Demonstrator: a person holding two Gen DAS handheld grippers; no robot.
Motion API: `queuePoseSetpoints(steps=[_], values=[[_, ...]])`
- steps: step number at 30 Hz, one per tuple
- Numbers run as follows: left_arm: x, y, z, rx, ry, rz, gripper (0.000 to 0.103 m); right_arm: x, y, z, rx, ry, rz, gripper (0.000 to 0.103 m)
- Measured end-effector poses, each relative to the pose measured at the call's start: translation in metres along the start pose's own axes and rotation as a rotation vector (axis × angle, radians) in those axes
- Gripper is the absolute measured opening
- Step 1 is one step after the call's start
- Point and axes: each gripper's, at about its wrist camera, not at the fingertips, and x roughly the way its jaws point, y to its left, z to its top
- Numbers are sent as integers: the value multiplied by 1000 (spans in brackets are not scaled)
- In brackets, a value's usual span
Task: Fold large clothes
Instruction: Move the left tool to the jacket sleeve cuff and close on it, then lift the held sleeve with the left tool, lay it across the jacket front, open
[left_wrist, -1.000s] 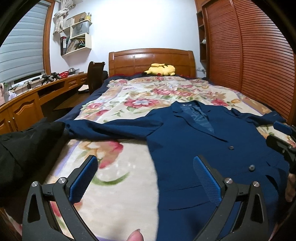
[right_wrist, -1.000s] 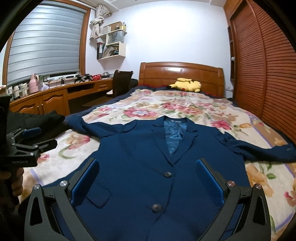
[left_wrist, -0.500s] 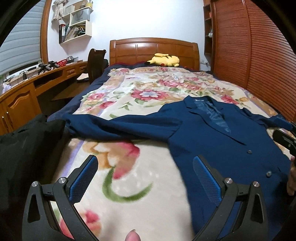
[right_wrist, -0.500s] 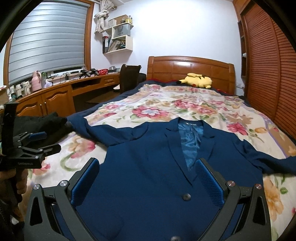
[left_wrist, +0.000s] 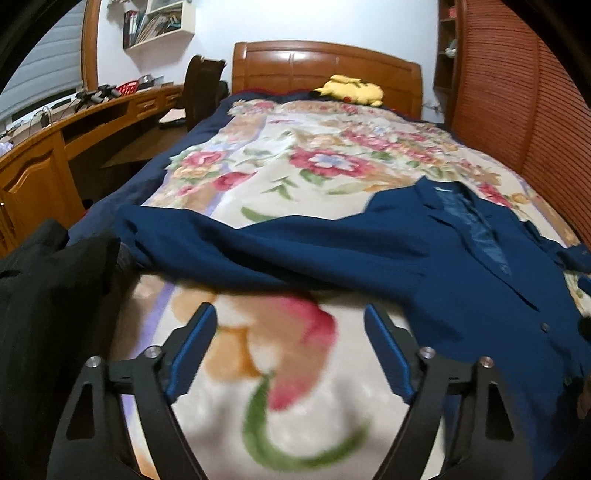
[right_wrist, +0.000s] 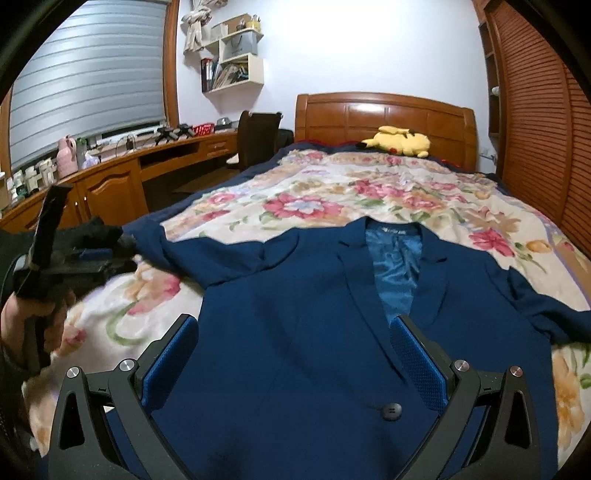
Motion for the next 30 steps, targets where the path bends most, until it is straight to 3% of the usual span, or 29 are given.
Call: queuePoseSetpoints(steps=[11,16,22,24,25,26,28,30], values=[[55,38,43,-122,56,28,79,17,17,-4,-54,105,12,103],[79,40,64,-104,74,111,79,19,25,-5,-71,132,7,103],[106,53,72,-108,132,194,56,18,28,-4,-73,138,14,103],[114,58,69,-118,169,204,37,16,29,-4,-73,139,15,103],[117,61,67,-124,187,195,17,16,30,-4,-74,140,16,103],[118,62,66,-129,195,179,6,14,31,-4,-74,139,17,103],[111,59,66,-117,176,139,3,11,31,-5,-73,134,17,103],[96,48,72,-90,141,146,2,6,31,-5,-71,130,15,103]])
